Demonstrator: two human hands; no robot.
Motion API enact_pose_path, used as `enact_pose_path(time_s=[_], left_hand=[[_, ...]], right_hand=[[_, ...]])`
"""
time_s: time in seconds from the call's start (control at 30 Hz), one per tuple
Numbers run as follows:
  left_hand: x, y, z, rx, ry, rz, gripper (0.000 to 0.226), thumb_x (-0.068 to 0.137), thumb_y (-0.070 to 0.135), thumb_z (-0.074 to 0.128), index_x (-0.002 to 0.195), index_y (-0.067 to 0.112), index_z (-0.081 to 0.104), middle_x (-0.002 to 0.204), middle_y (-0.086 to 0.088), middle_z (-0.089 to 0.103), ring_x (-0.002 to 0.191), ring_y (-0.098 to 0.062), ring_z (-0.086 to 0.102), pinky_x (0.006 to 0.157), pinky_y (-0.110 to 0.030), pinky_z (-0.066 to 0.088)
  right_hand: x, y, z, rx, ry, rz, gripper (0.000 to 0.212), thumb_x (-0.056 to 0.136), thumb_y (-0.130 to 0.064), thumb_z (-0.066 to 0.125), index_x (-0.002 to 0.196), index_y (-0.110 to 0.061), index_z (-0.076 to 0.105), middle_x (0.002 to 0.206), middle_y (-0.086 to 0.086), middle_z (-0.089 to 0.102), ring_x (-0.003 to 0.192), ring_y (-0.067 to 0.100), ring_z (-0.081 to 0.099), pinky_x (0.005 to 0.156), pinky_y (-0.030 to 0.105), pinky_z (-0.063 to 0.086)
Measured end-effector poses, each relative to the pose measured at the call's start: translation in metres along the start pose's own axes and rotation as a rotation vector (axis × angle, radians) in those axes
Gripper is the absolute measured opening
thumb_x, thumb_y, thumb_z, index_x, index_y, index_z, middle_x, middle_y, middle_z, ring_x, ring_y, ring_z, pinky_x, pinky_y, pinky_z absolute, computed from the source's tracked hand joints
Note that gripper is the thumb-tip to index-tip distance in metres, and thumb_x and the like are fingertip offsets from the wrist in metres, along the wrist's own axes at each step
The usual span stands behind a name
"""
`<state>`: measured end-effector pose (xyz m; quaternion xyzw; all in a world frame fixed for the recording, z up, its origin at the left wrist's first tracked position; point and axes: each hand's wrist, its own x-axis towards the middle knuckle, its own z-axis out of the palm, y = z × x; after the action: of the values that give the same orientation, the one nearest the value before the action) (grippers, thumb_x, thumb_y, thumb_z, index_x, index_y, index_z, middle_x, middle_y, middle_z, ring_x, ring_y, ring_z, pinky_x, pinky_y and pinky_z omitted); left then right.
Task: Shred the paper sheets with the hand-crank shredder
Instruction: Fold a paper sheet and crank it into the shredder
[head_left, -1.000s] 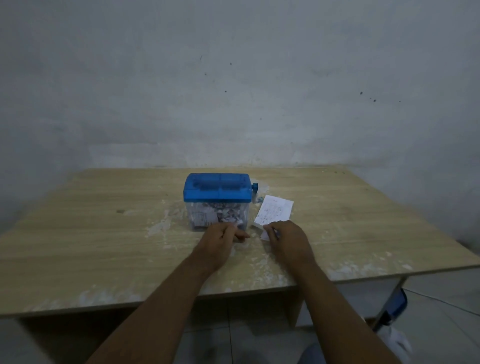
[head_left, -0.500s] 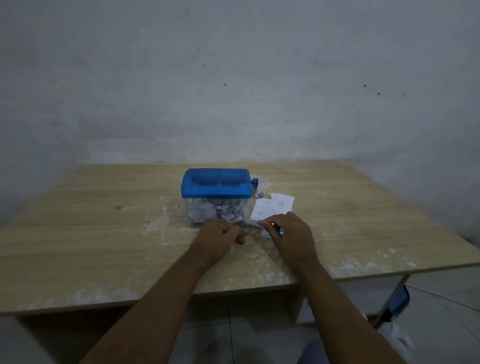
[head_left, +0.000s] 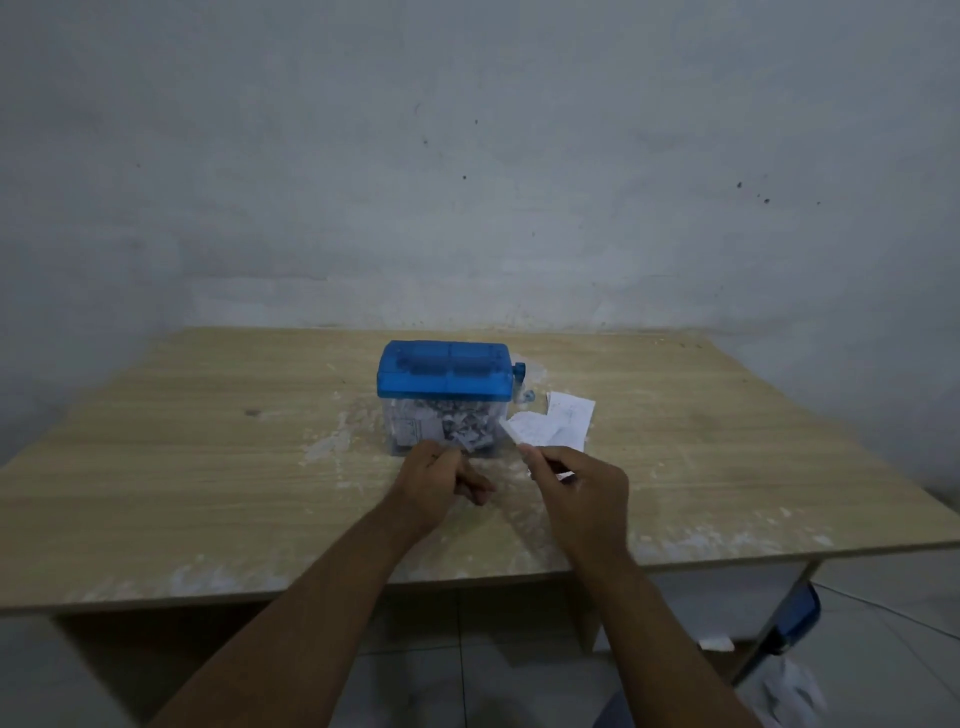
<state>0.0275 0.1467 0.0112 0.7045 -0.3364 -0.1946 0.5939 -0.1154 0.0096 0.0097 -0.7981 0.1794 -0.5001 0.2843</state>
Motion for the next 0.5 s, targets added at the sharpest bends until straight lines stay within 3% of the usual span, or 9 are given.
enact_pose_path(time_s=[0.07,0.17,0.27,0.37,0.43,0.5], left_hand=[[-0.003,0.004,-0.005,0.044,0.014,-0.042,0.057,0.11,0.005,0.03,0.086,-0.005,0.081,0.077,-0.005,0.08,0.081,-0.015,0.073,0.079,-0.022,0.054],[-0.003,0.017,-0.009,0.041,0.021,-0.033,0.051,0.113,0.008,0.035,0.094,0.009,0.083,0.076,0.005,0.08,0.073,-0.002,0.07,0.074,-0.018,0.053],[-0.002,0.043,-0.017,-0.155,0.027,-0.039,0.029,0.11,0.012,0.049,0.114,0.007,0.077,0.087,-0.005,0.079,0.079,-0.014,0.069,0.075,-0.025,0.053],[-0.002,0.063,-0.028,-0.367,-0.04,-0.049,0.039,0.112,0.028,0.041,0.128,0.015,0.074,0.099,-0.011,0.081,0.083,-0.021,0.071,0.084,-0.036,0.056],[0.002,0.076,-0.037,-0.362,-0.041,-0.062,0.042,0.111,0.045,0.044,0.129,0.025,0.076,0.106,-0.01,0.081,0.088,-0.023,0.073,0.089,-0.037,0.058],[0.006,0.089,-0.045,-0.293,0.003,0.014,0.031,0.106,0.042,0.06,0.127,0.027,0.078,0.106,-0.007,0.081,0.096,-0.029,0.075,0.093,-0.037,0.061]], right_hand=[[-0.004,-0.015,0.002,0.054,0.041,-0.009,0.01,0.09,-0.03,0.083,0.095,-0.022,0.085,0.084,-0.019,0.077,0.074,-0.003,0.072,0.063,0.024,0.059],[-0.003,-0.034,0.002,0.131,0.091,-0.035,0.013,0.089,-0.025,0.084,0.098,-0.017,0.085,0.088,-0.013,0.079,0.075,-0.001,0.073,0.062,0.02,0.059],[0.006,-0.05,0.004,0.173,0.115,-0.066,0.013,0.089,-0.023,0.084,0.098,-0.013,0.084,0.088,-0.01,0.079,0.076,0.002,0.074,0.064,0.019,0.059],[0.017,-0.062,0.005,0.176,0.124,-0.1,0.009,0.09,-0.022,0.084,0.092,-0.013,0.084,0.082,-0.011,0.078,0.07,0.003,0.073,0.062,0.02,0.057],[0.025,-0.065,0.006,0.16,0.122,-0.108,0.011,0.091,-0.024,0.083,0.09,-0.014,0.084,0.082,-0.01,0.078,0.069,0.003,0.072,0.062,0.023,0.058],[0.032,-0.066,0.007,0.14,0.093,-0.13,0.013,0.09,-0.026,0.083,0.089,-0.013,0.084,0.084,-0.008,0.078,0.074,0.002,0.072,0.066,0.02,0.058]])
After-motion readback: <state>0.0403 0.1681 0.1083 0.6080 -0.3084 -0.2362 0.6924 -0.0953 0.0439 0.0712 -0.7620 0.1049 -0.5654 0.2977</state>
